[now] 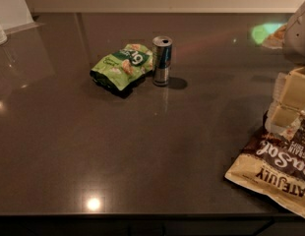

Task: Pick redbull can

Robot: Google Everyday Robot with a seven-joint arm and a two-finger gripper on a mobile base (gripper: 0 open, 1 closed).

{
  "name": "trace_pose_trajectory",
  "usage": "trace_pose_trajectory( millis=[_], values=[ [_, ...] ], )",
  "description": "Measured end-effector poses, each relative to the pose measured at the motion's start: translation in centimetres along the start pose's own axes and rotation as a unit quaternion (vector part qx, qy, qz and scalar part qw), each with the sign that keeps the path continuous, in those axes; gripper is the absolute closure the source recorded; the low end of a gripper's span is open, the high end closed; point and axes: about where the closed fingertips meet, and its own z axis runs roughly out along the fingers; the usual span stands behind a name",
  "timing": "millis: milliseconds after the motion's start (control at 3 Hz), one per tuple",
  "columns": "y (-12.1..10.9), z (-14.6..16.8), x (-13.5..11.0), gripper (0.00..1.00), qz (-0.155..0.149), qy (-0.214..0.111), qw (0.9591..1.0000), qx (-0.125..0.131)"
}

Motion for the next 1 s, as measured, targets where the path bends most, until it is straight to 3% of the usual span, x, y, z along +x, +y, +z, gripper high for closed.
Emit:
trace_pose_trajectory(
  millis=[667, 1000],
  values=[
    [0.0, 0.0, 0.0, 0.00, 0.000, 0.000, 1.0000, 0.000],
    [-2.5, 1.6, -1.4, 0.00, 0.011, -0.034, 0.9994, 0.001]
  ],
)
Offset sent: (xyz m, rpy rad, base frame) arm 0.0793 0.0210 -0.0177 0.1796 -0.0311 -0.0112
